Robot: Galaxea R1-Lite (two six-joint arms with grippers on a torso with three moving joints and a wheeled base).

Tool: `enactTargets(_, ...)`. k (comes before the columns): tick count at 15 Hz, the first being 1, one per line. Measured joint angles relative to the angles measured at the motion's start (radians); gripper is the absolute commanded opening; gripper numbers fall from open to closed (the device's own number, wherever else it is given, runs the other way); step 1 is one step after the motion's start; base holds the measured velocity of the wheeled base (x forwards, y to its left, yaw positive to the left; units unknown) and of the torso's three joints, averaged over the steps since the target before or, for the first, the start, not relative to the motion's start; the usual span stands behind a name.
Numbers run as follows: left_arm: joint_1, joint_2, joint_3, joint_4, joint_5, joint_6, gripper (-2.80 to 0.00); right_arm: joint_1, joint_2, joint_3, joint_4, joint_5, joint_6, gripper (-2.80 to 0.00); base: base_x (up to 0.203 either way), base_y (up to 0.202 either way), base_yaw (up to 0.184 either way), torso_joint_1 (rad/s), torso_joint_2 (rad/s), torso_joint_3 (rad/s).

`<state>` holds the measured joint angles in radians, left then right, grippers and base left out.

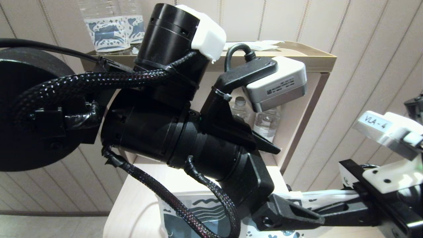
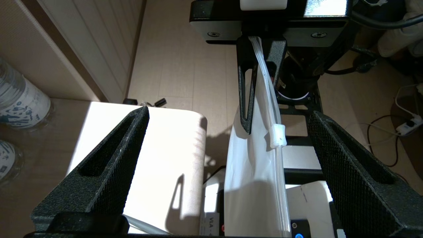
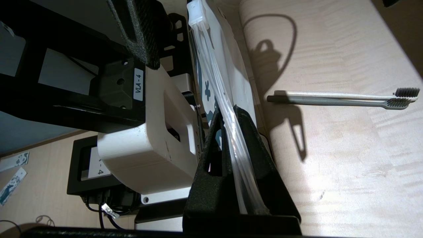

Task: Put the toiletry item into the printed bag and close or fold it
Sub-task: Open the storage bag

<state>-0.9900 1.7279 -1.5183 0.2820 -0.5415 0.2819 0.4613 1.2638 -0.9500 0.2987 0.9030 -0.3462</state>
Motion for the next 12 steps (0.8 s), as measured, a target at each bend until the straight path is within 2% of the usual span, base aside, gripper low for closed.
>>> enactTargets(5, -0.001, -0.018, 0.013, 0.003, 0.007, 0.0, 0.0, 0.0, 0.003, 0.003, -0.001, 0.0, 0.0, -2.8, 0.0, 0.0, 0.0, 0.0, 0.0, 0.0)
enactTargets(12, -0.026, -0.014, 0.001, 0.031, 0.086, 0.0, 0.0, -0.006, 0.003, 0.008, -0.001, 0.0, -0.001, -2.8, 0.0, 0.0, 0.0, 0.0, 0.0, 0.0)
